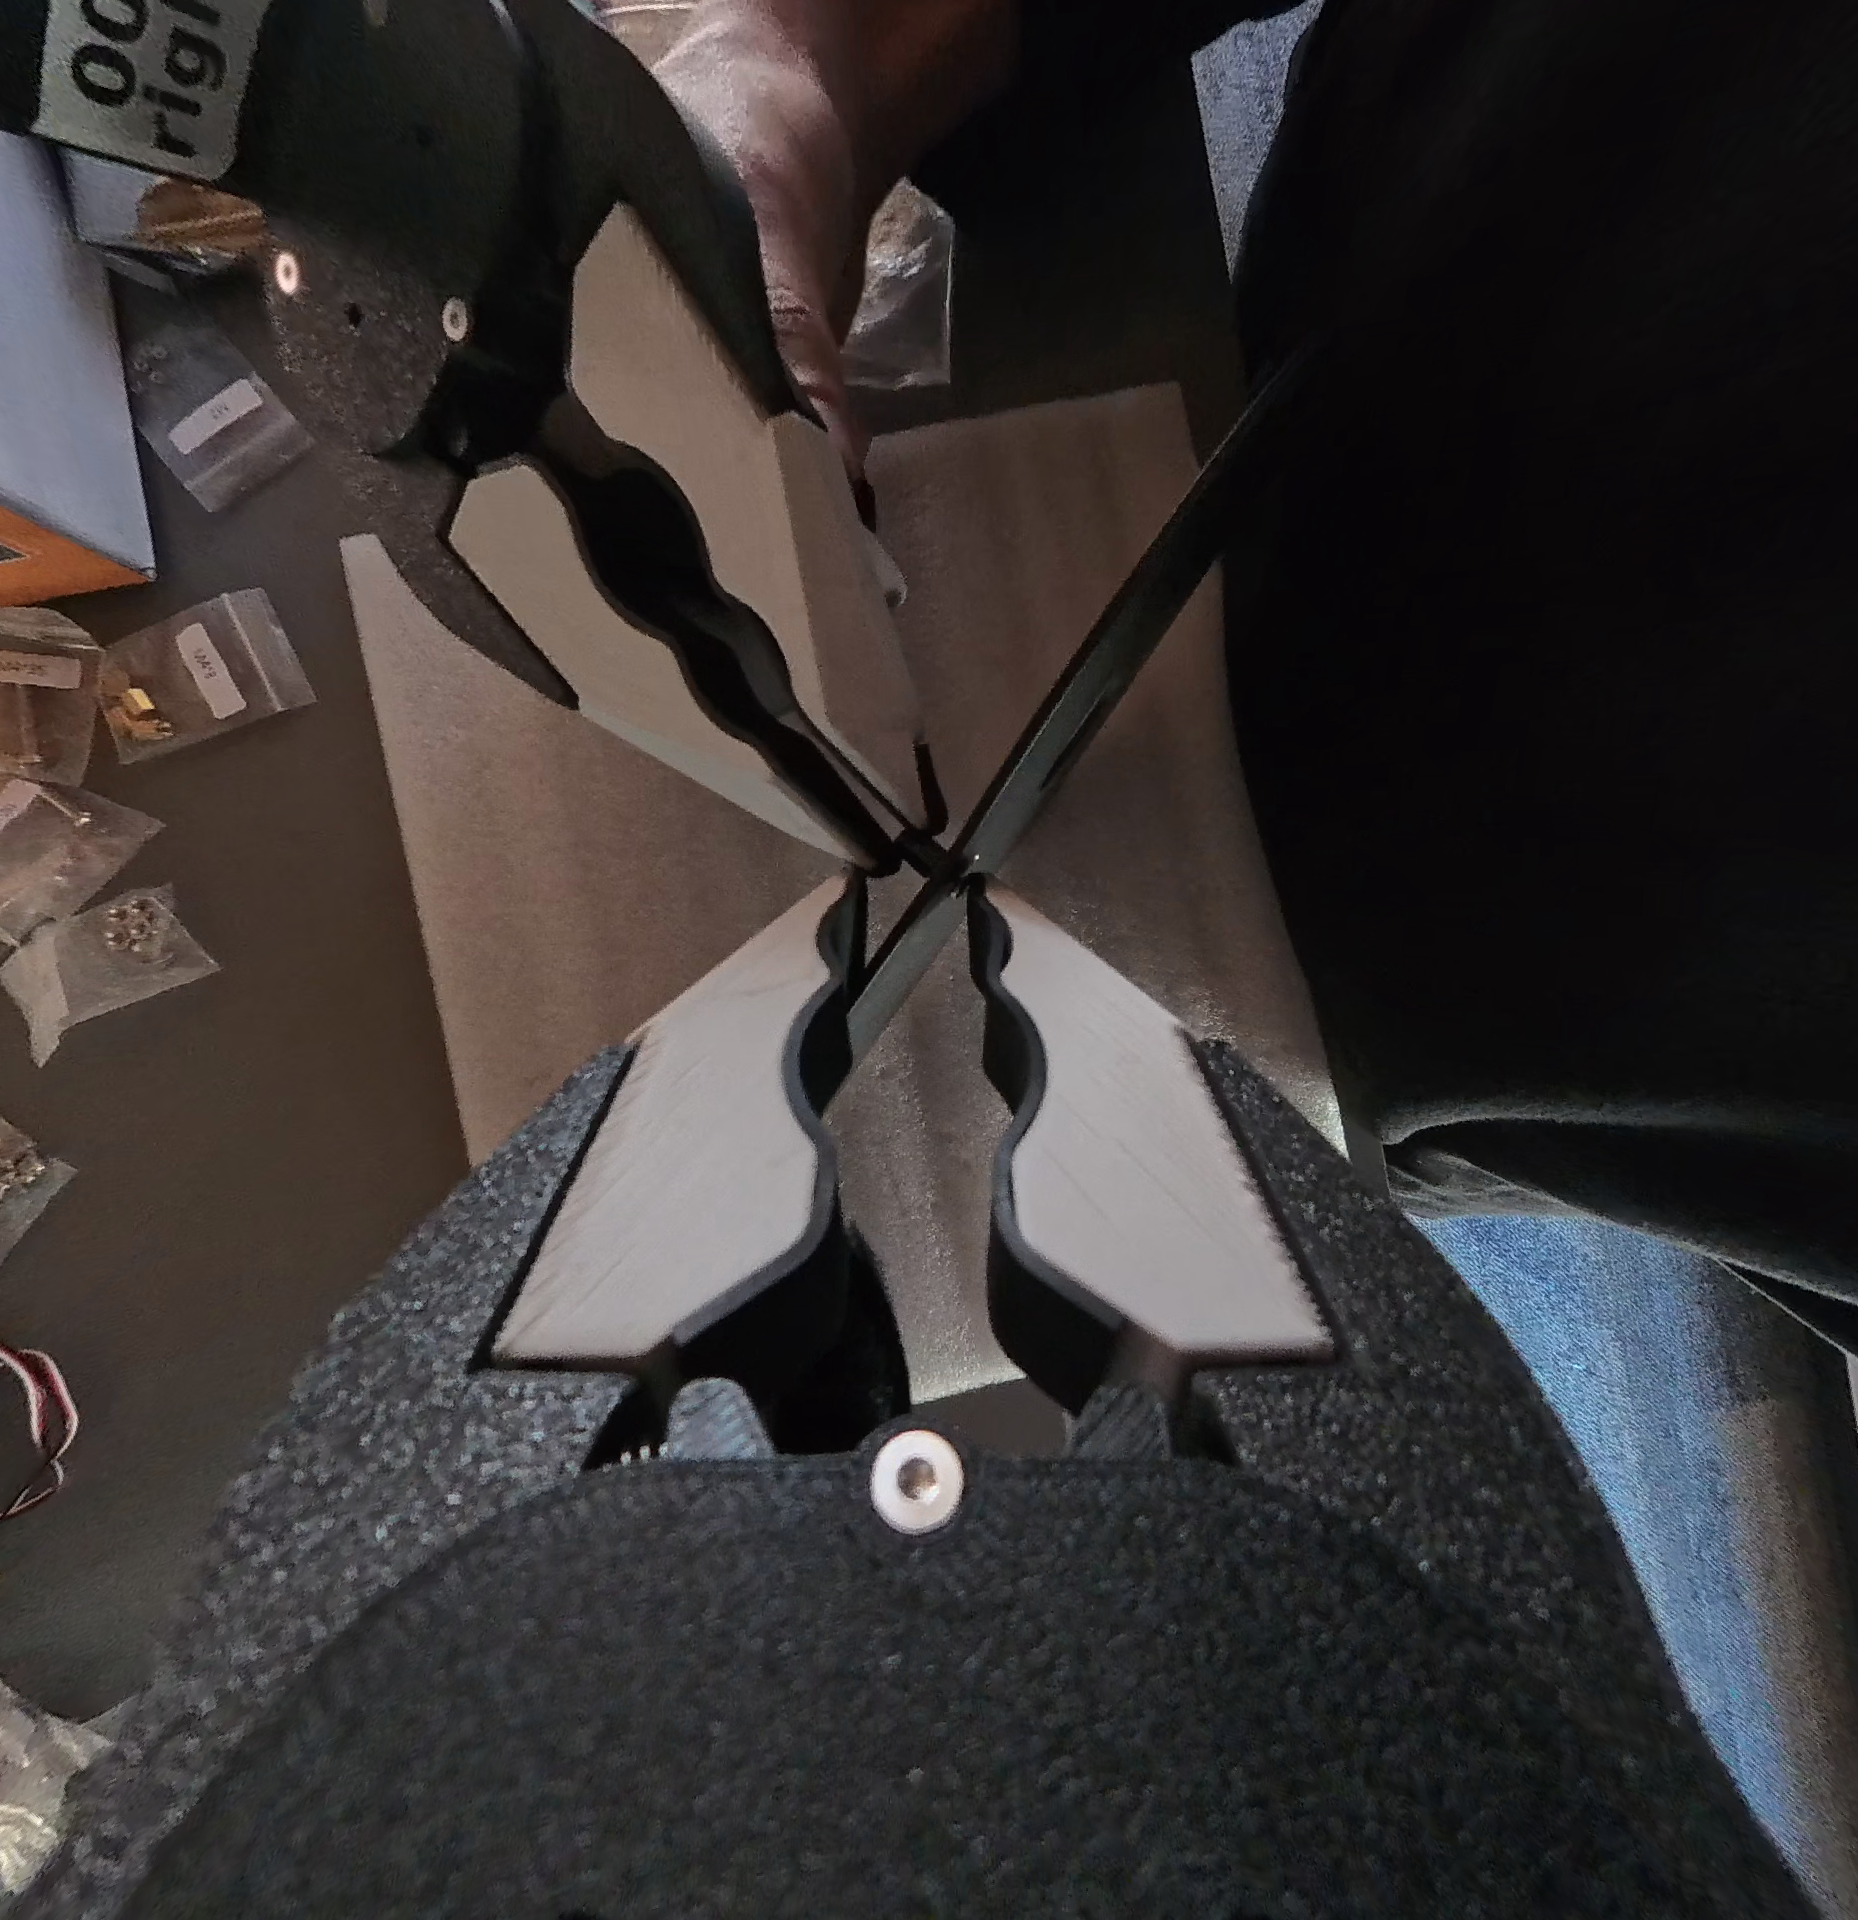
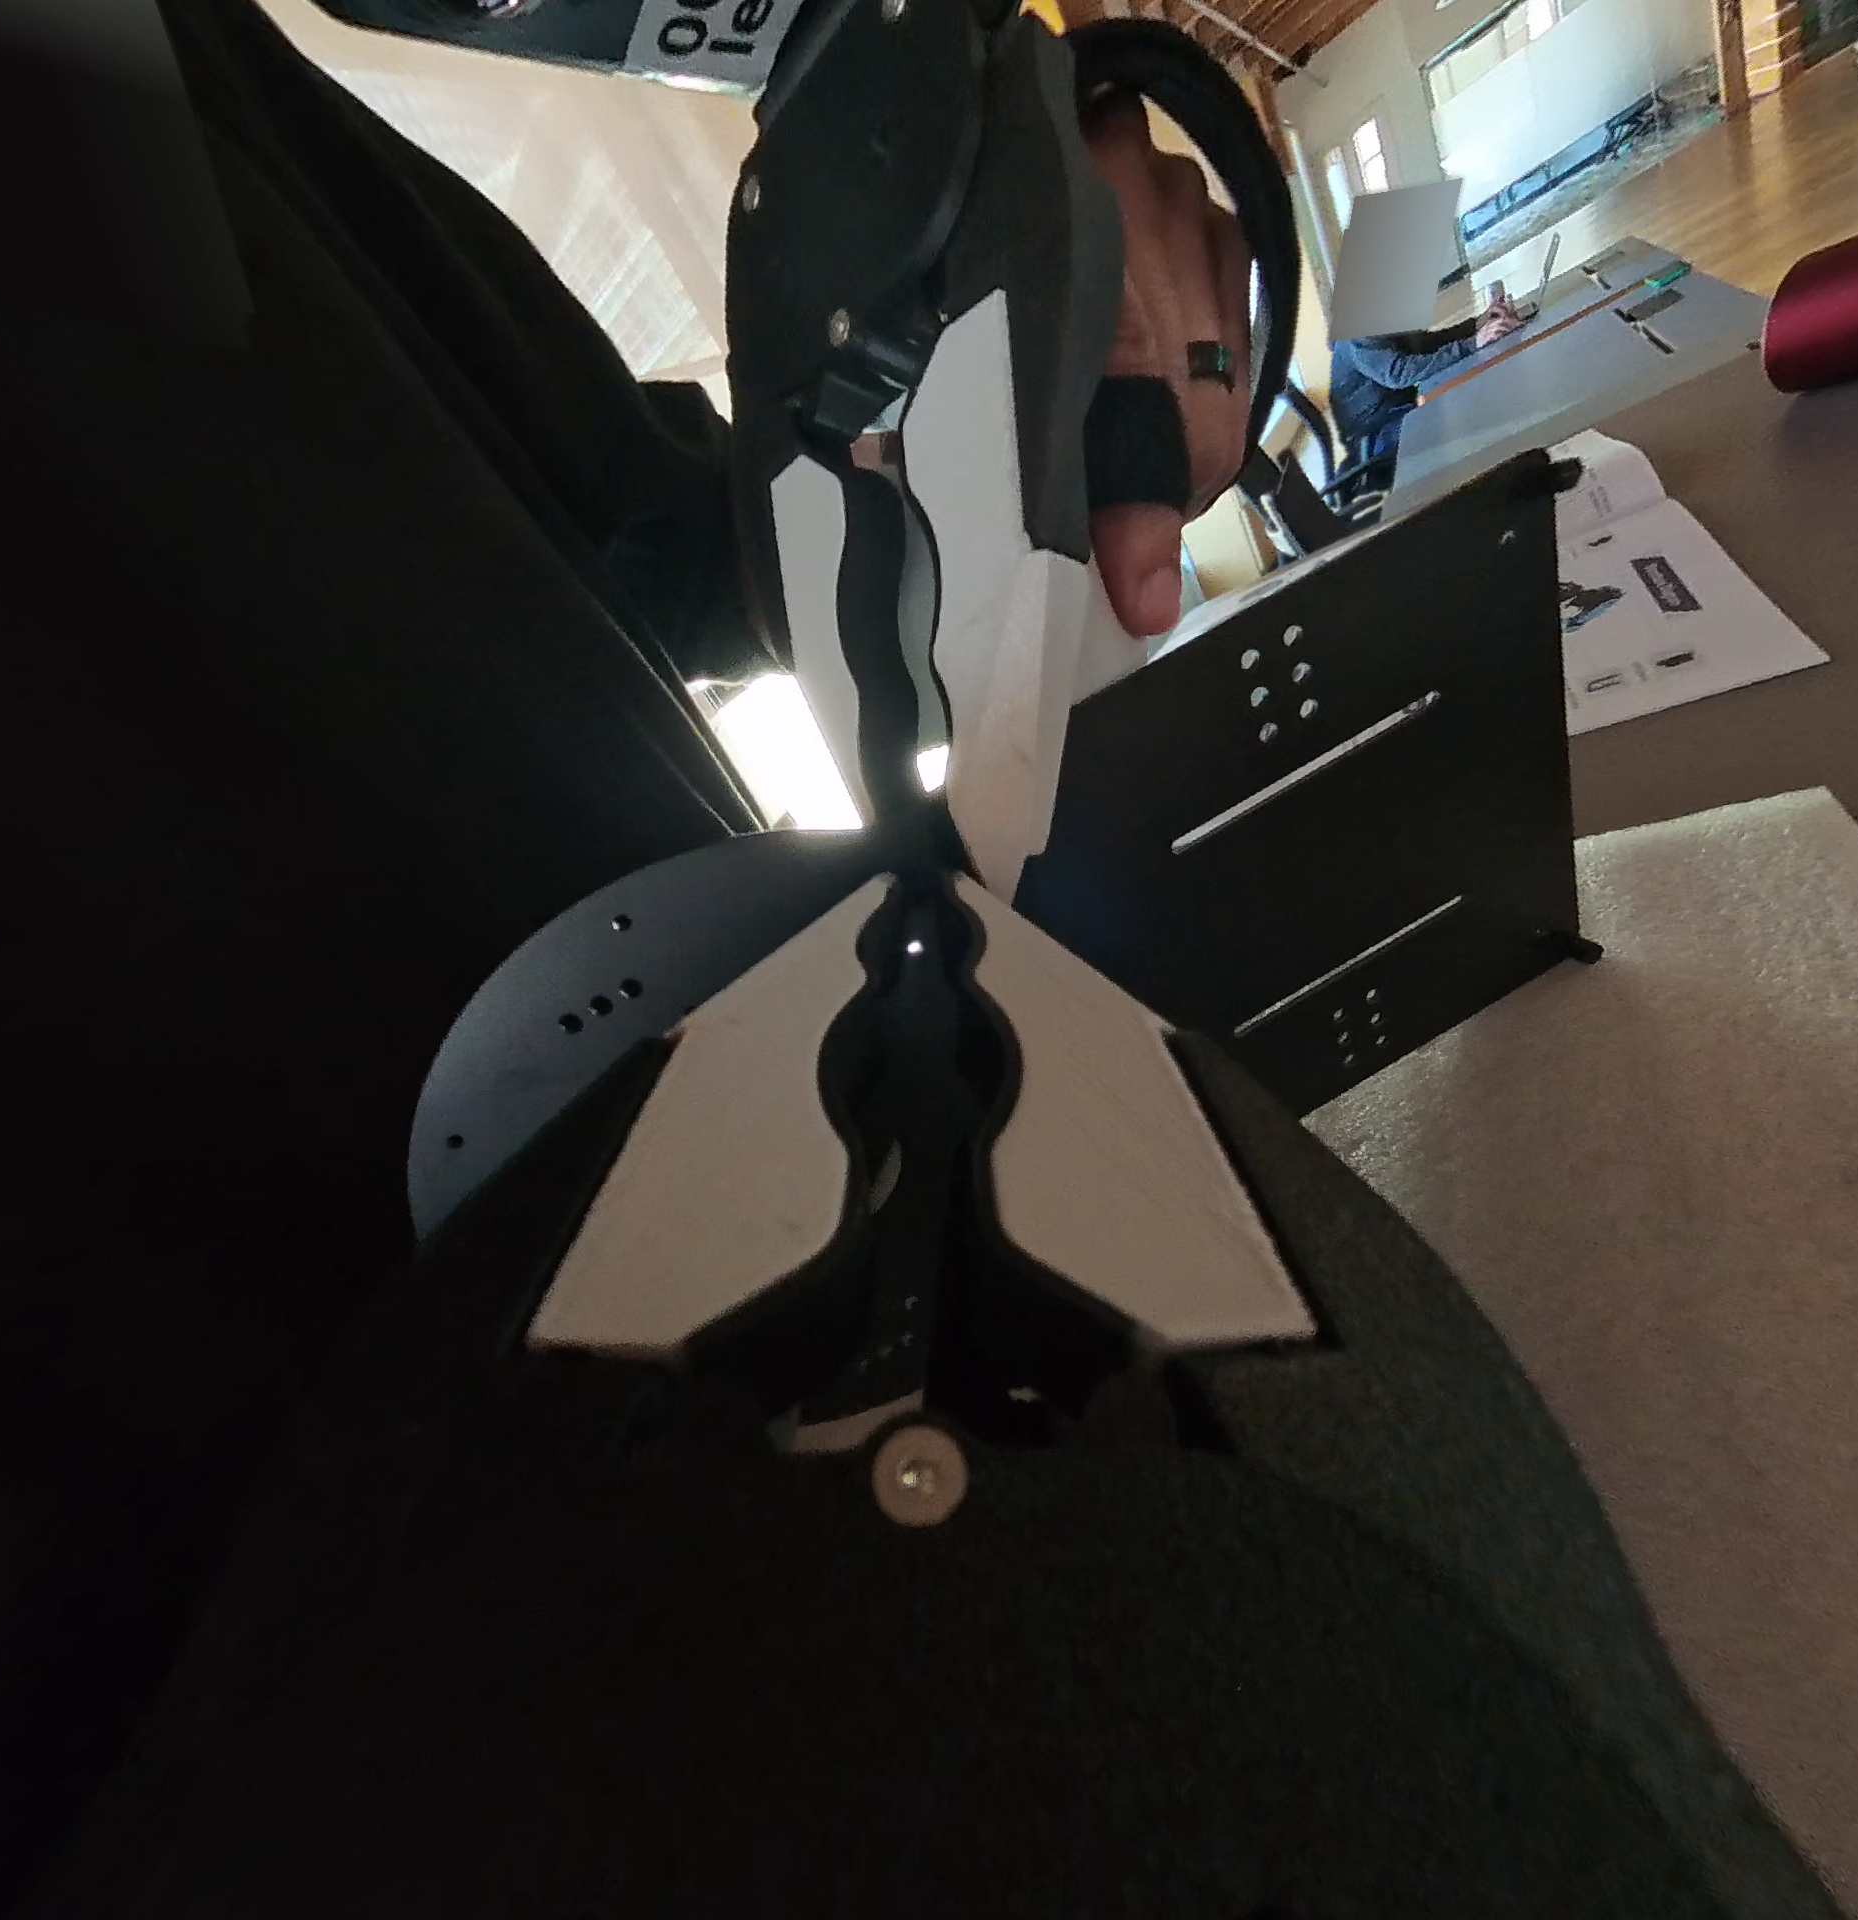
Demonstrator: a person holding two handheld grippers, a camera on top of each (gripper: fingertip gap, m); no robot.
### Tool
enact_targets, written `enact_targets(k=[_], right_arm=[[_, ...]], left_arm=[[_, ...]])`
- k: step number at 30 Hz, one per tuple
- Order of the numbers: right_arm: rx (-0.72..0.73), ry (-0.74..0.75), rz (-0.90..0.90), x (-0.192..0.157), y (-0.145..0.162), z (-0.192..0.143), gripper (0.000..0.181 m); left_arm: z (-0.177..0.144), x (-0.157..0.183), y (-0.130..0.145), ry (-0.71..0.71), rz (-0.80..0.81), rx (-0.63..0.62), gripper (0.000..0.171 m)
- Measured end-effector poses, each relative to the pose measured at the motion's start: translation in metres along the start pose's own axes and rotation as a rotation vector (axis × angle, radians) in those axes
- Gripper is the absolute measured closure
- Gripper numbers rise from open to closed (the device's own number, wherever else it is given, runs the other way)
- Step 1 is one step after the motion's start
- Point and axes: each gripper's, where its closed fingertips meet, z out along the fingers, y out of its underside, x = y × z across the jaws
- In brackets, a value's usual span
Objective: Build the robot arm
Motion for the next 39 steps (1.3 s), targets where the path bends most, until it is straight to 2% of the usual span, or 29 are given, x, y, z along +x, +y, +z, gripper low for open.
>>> enact_targets(k=[7,13,20,26,32,39], right_arm=[[-0.001,0.024,0.032,0.0009,-0.0010,-0.0008,0.178],[-0.009,0.114,-0.035,0.0024,0.0014,-0.0008,0.177],[-0.024,0.147,-0.061,0.0030,0.0013,-0.0016,0.177],[-0.066,0.135,-0.076,0.0016,0.0030,0.0002,0.178],[-0.111,0.087,0.001,0.0018,0.0030,0.0012,0.178],[-0.161,0.180,-0.116,0.0033,0.0027,-0.0002,0.177]], left_arm=[[0.0002,-0.0009,-0.0007,0.009,-0.017,0.000,0.153],[0.0001,-0.0007,-0.0013,0.015,-0.024,0.008,0.153],[0.0006,-0.0015,-0.0018,0.016,-0.024,0.005,0.153],[0.0002,-0.0002,-0.0013,0.029,-0.020,-0.002,0.155],[0.0003,0.0003,-0.0007,0.039,-0.022,-0.015,0.155],[0.0006,-0.0008,-0.0014,0.027,-0.039,0.001,0.155]])
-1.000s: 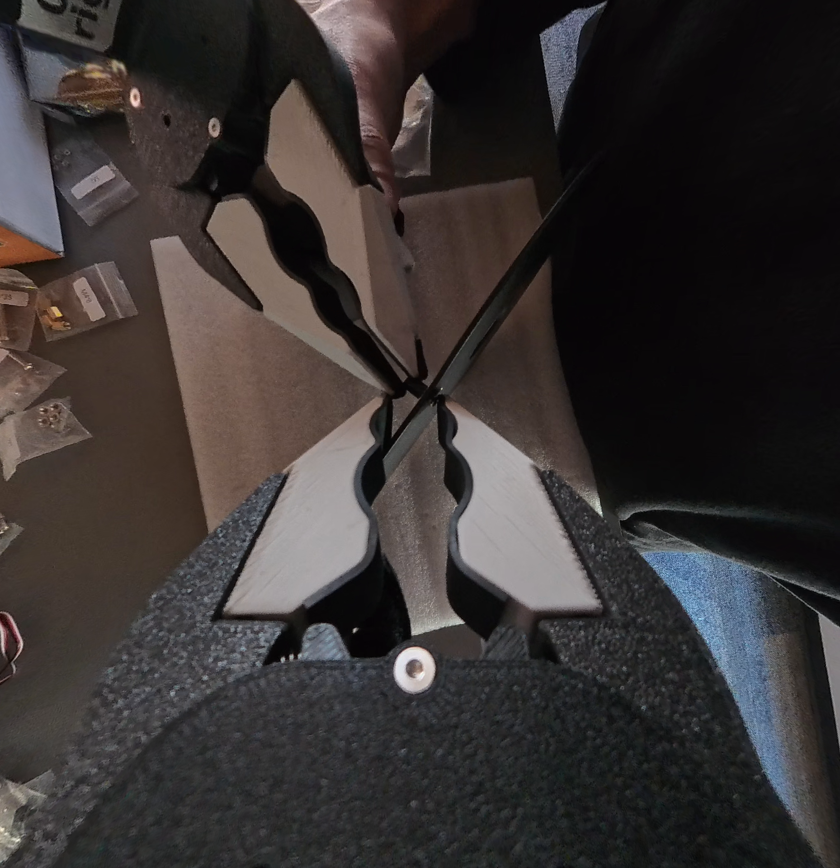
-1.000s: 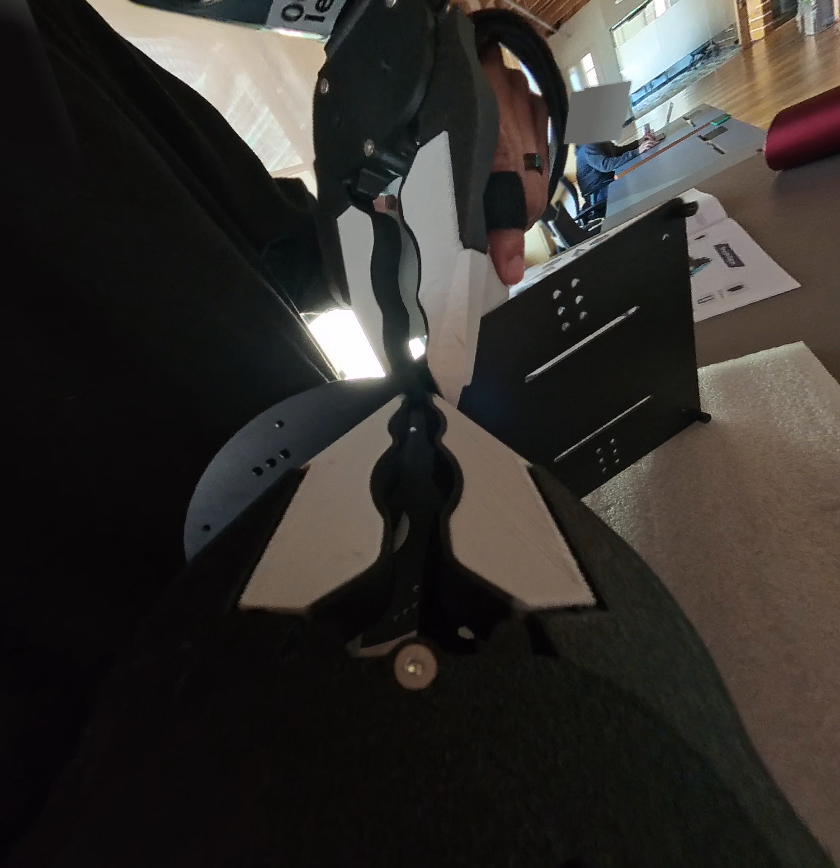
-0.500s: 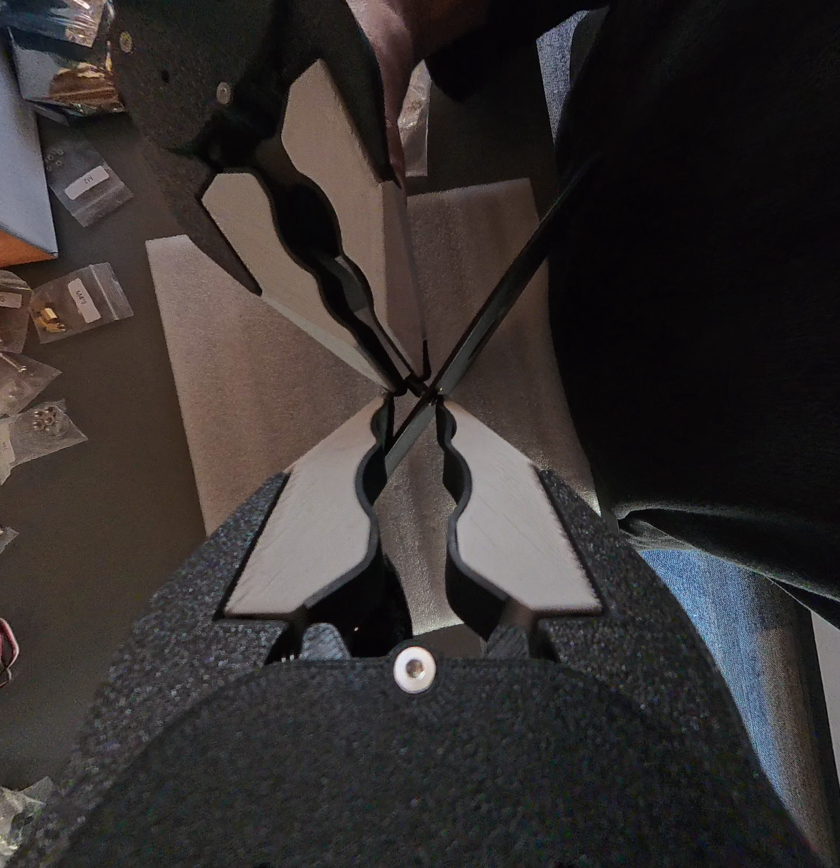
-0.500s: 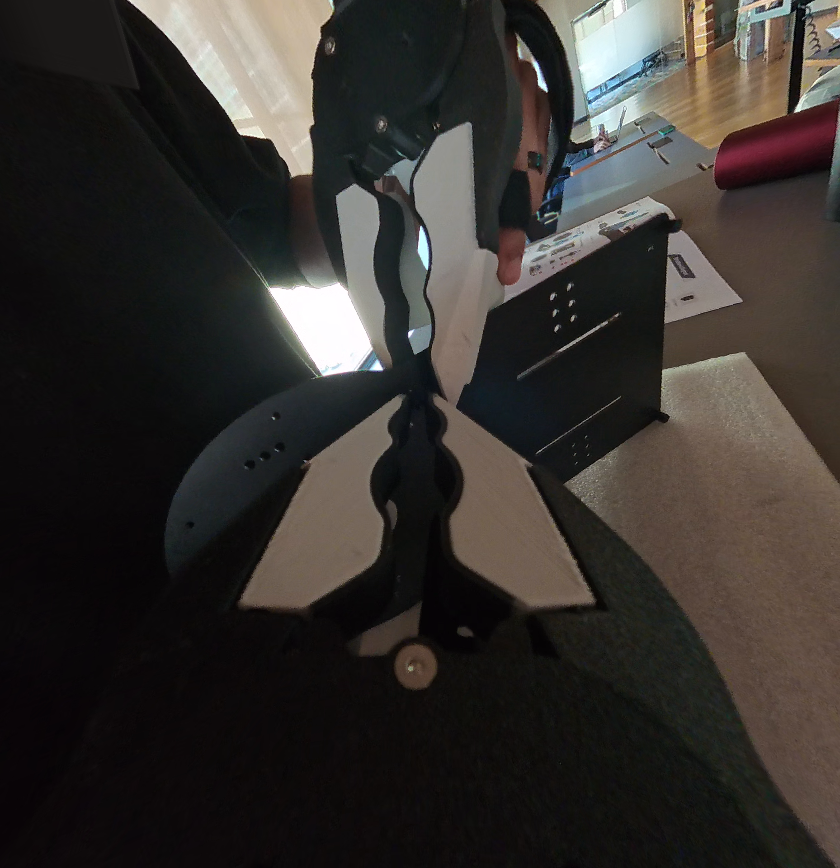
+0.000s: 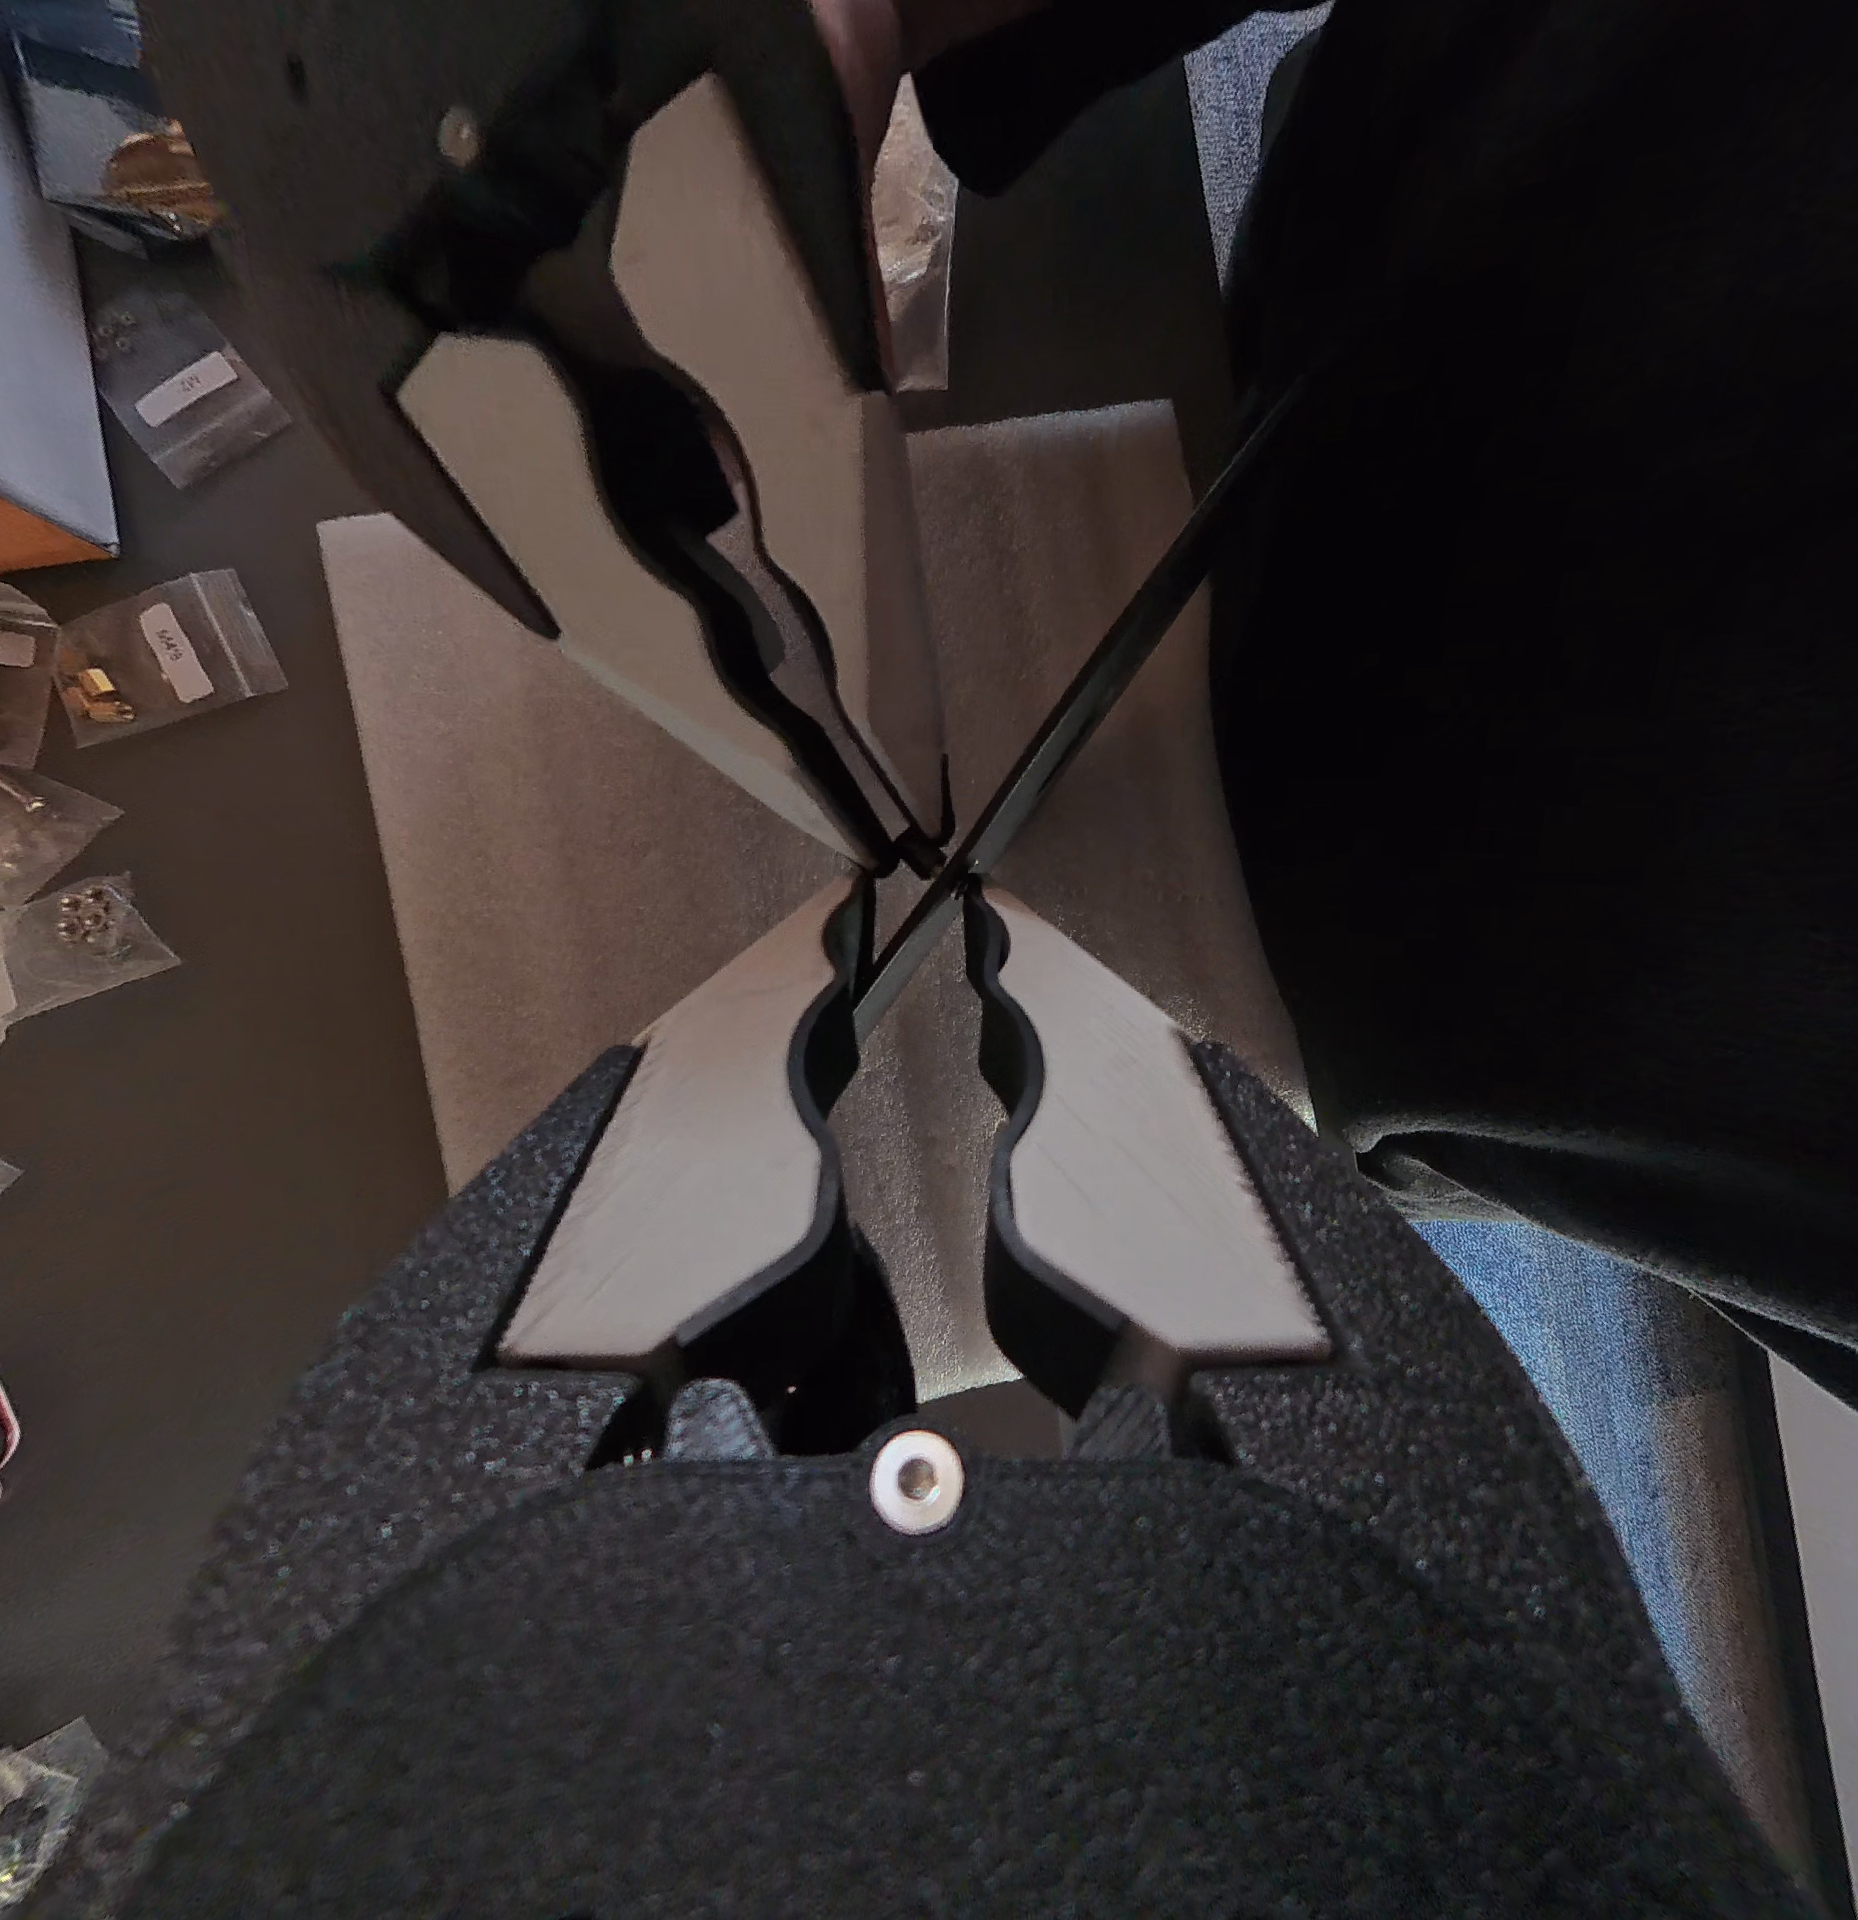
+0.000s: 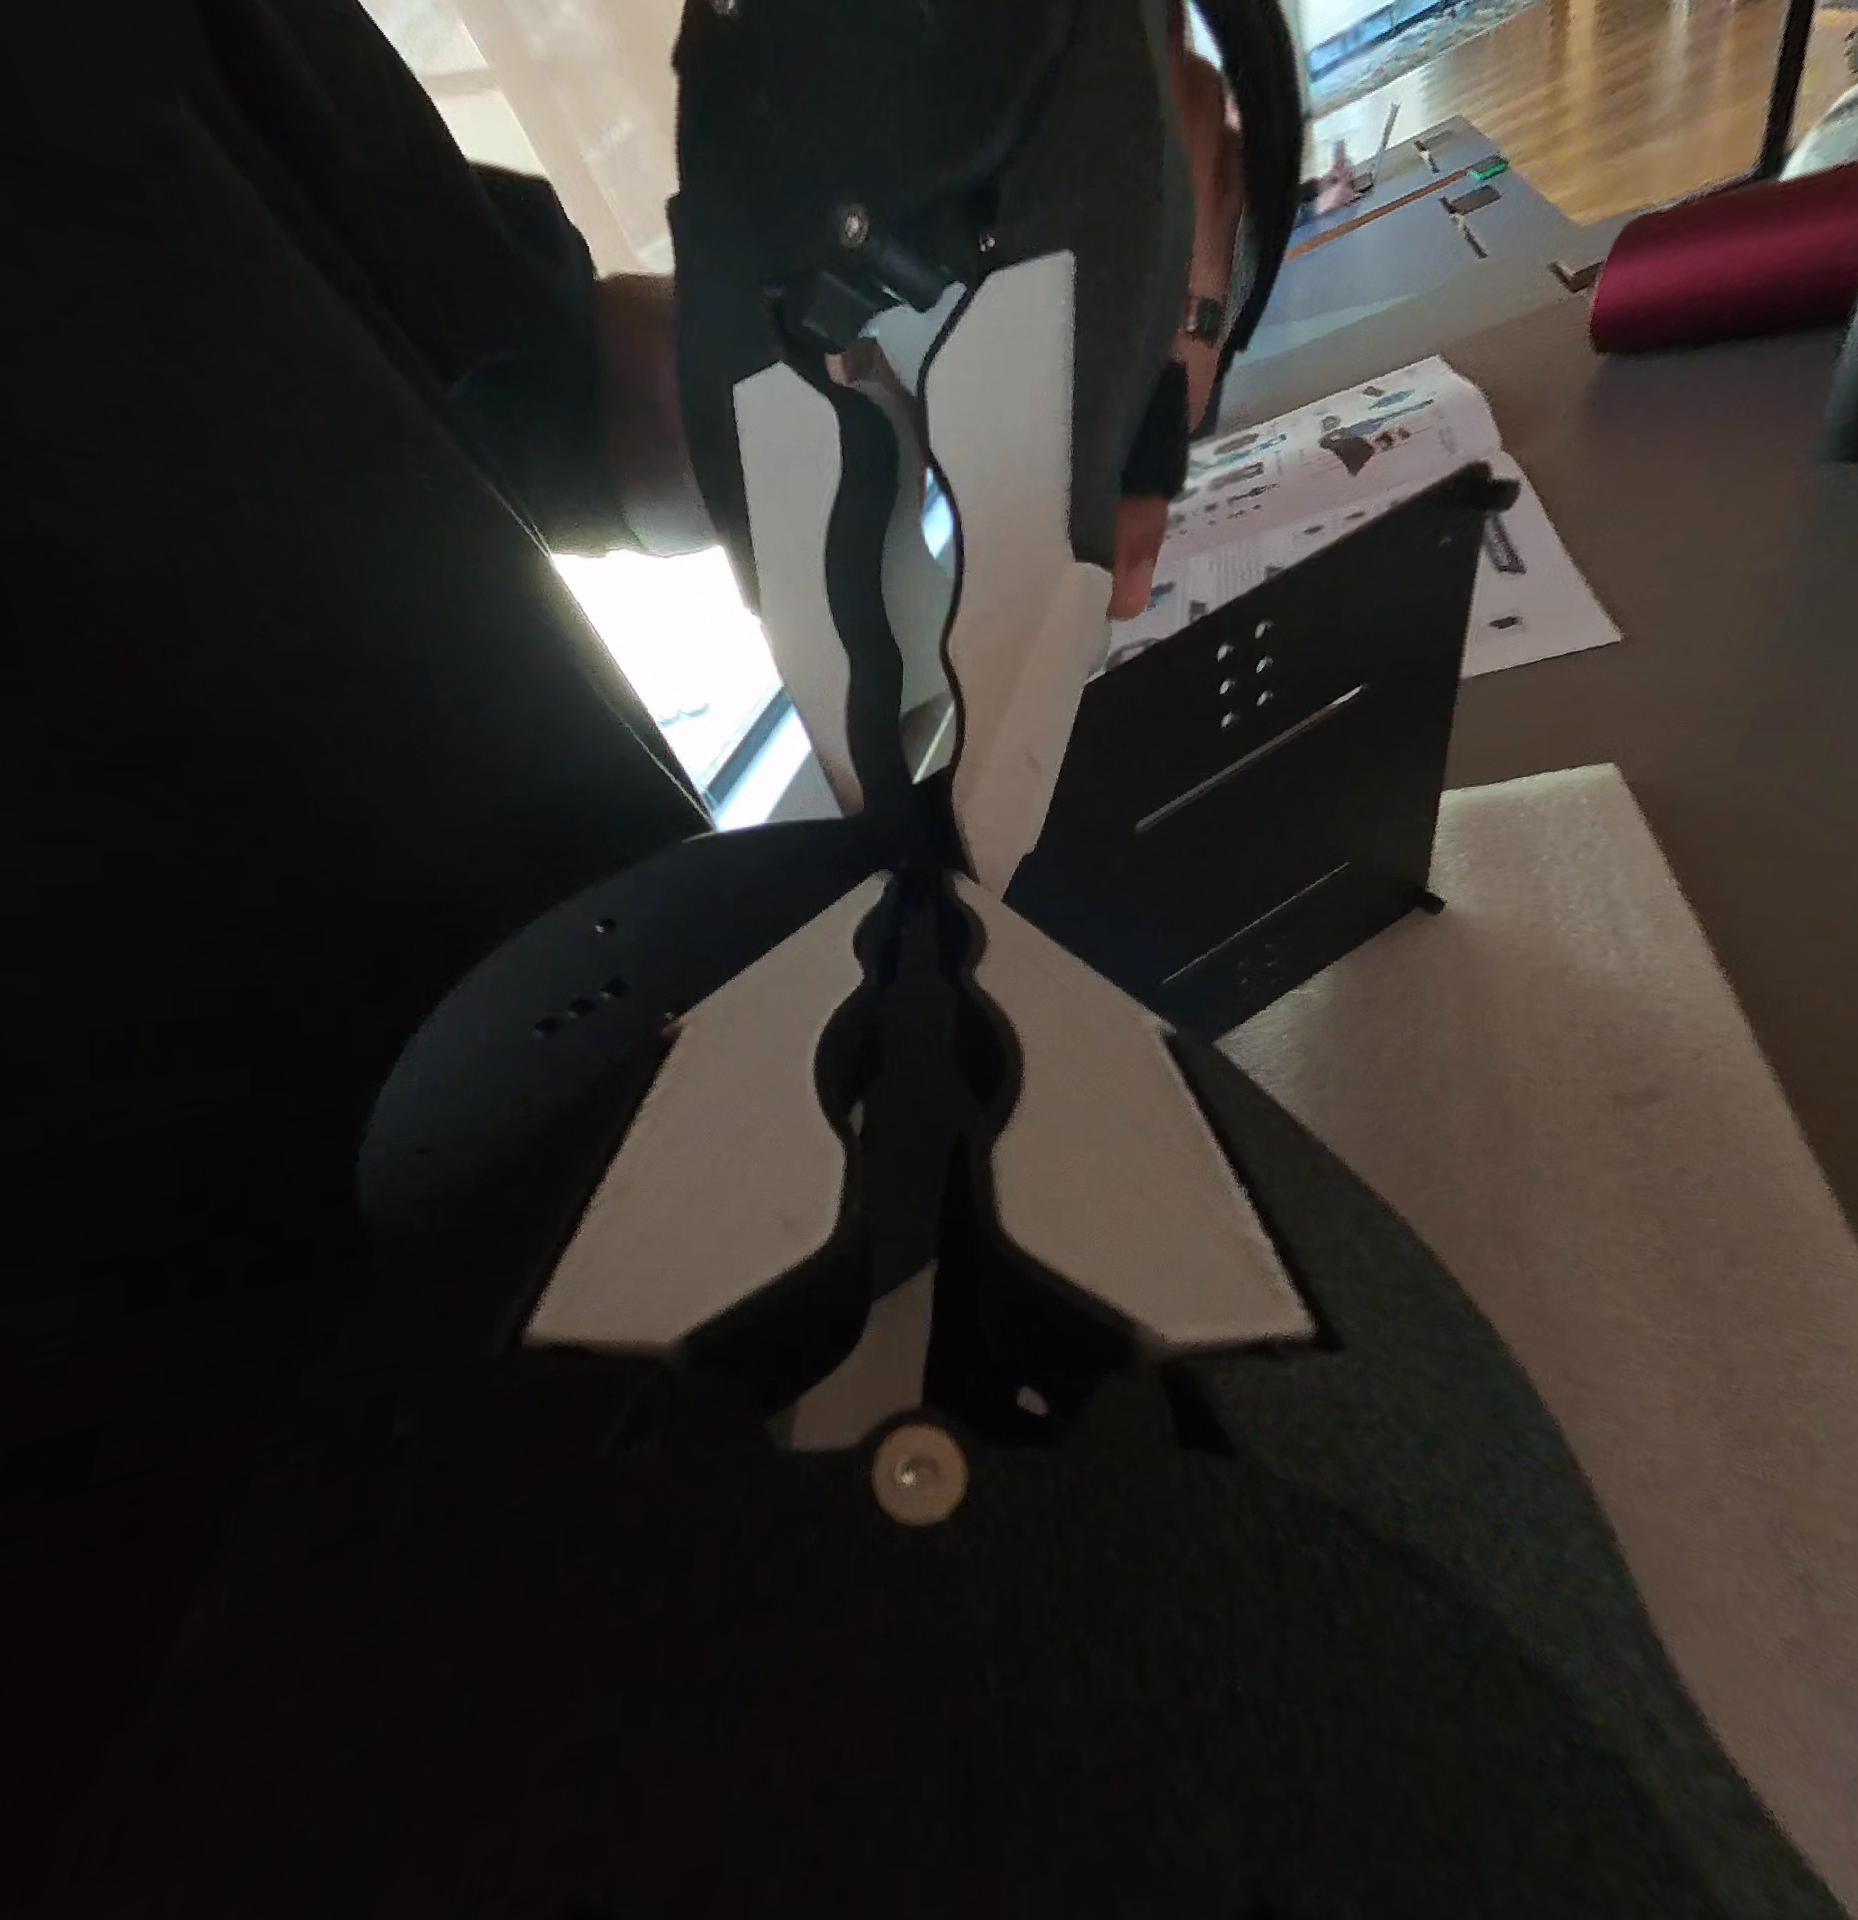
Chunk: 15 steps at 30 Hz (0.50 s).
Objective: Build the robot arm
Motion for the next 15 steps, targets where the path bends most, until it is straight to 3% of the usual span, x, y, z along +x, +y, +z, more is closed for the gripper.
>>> enact_targets(k=[15], right_arm=[[-0.143,0.328,-0.402,0.0006,0.0018,0.0008,0.174]], left_arm=[[-0.0005,0.0009,0.0000,0.006,-0.014,0.007,0.155]])
